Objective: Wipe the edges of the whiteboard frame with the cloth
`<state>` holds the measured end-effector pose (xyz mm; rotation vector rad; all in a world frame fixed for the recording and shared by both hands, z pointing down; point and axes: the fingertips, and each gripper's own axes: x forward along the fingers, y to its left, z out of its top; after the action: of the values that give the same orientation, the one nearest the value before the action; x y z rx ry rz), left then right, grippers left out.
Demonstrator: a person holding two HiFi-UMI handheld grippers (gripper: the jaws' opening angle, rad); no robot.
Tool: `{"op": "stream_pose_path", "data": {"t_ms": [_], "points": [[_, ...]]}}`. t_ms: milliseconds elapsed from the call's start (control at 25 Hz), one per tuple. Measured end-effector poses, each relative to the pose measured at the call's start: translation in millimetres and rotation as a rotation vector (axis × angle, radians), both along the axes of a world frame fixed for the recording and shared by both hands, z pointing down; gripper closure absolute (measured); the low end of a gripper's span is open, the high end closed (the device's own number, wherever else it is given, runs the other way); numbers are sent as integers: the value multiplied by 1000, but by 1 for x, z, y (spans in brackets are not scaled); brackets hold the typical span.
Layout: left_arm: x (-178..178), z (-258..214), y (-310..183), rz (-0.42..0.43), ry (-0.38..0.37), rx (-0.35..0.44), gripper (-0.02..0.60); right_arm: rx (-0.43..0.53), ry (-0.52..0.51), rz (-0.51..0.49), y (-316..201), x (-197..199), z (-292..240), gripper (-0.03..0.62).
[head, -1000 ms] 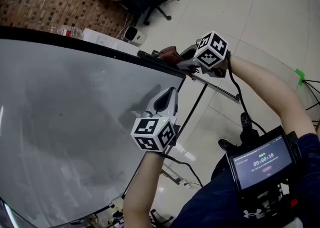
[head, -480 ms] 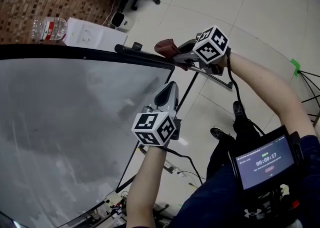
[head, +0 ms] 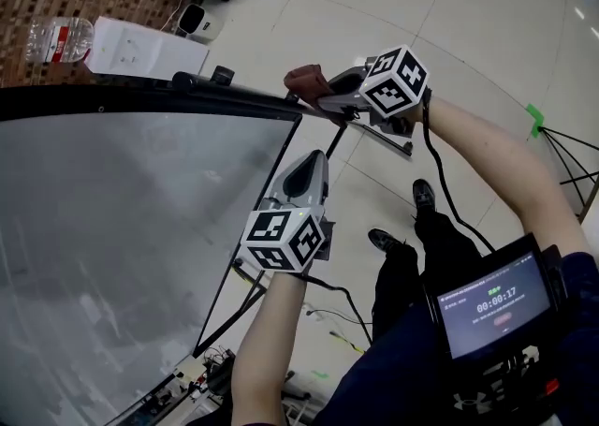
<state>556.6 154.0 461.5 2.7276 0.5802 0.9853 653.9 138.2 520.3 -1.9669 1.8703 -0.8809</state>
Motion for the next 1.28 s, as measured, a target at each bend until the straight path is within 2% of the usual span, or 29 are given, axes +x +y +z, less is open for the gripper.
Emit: {"op": "stream_pose_path", "data": {"t_ms": [160, 320, 440, 560, 680, 880, 1120, 1280], "points": [[-6, 17, 1, 10, -38, 18, 577, -114, 42, -41, -14, -4, 38, 534], [-15, 20, 2, 8, -44, 20, 577, -110, 41, -40, -16, -5, 47, 534], [-19, 25, 1, -16, -54, -1, 577, -146, 57, -58, -12, -4, 66, 534], [-22, 40, -2, -46, -62, -23, 577, -142, 61, -55, -11, 1, 88, 534], [-25, 58, -8, -57, -77, -35, 578, -134, 111, -56, -13, 3, 102, 534], [-17, 104, -14, -5, -104, -1, 577, -149, 215, -78, -12, 7, 125, 534], [-20, 171, -12, 30, -155, 7, 578, -139, 183, -85, -7, 3, 166, 534], [-23, 196, -9, 58, -168, 23, 578, -156, 245, -110, -7, 7, 179, 534]]}}
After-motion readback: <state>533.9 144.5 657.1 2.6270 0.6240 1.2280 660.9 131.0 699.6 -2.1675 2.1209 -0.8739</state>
